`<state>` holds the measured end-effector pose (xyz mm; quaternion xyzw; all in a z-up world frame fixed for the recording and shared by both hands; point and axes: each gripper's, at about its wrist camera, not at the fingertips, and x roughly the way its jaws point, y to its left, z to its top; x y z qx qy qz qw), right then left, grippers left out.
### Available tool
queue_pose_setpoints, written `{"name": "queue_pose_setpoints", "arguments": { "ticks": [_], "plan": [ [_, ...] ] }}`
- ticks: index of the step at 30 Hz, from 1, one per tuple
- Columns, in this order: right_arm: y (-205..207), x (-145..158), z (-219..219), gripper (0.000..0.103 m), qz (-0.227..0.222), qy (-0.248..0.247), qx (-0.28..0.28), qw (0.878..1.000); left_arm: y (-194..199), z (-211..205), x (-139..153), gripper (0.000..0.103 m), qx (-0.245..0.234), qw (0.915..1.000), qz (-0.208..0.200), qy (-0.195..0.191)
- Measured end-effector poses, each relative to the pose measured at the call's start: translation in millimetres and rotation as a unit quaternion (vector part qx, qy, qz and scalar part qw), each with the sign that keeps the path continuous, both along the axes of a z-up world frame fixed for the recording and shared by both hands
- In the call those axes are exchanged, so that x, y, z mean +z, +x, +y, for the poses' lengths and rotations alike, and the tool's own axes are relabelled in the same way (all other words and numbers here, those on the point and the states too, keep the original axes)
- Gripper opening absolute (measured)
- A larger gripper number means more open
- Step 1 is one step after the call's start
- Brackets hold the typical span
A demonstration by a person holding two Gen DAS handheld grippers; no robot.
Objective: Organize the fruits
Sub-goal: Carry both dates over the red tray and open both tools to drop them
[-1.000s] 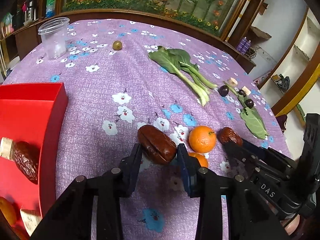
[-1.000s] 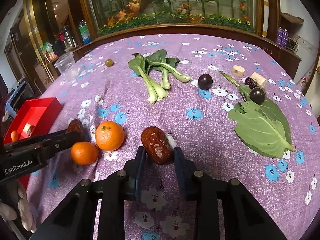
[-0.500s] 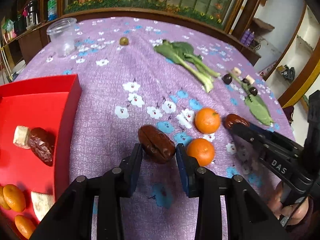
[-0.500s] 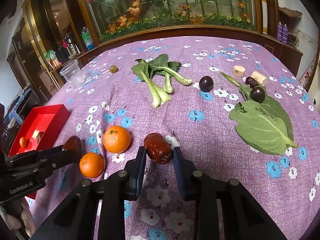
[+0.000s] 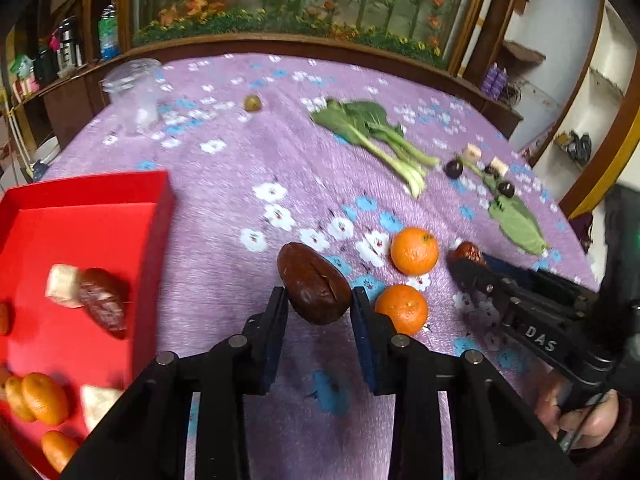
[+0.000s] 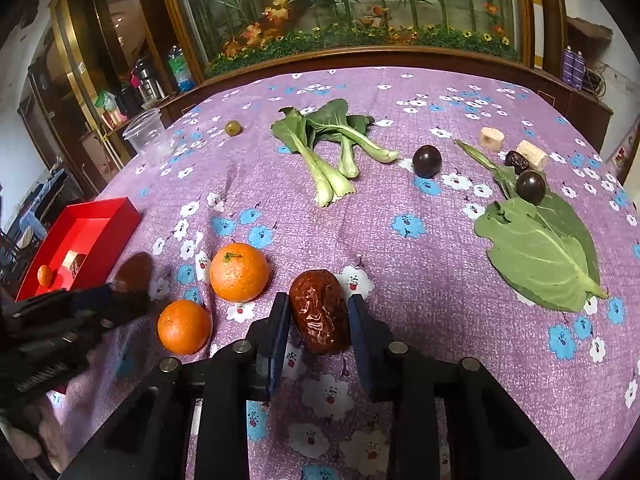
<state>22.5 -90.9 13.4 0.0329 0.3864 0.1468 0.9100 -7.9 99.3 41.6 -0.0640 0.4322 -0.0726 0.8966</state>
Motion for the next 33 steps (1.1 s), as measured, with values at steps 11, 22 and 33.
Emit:
{"name": "queue_pose_setpoints", "arguments": {
  "ticks": [11,22,33],
  "plan": [
    [-29.5,32.2,-0.1,0.032,-0.012,0.051,0.009,0.999,-55.4,88.9,40.4,0.031,0.091,0.9931,-0.046,-0.058],
    [-60.6,61.4,99.1,0.032,0.009,0.072,0.12,0.99,-90.7,188.9,32.9,0.031,0.205,0.9737,-0.055,-0.082],
    [-65.6,39.4,211.3,0.032,0.05,0.047,0.207,0.976,-86.4,221.2,17.7,0.031,0.219,0.9698,-0.044,-0.098]
  ]
}}
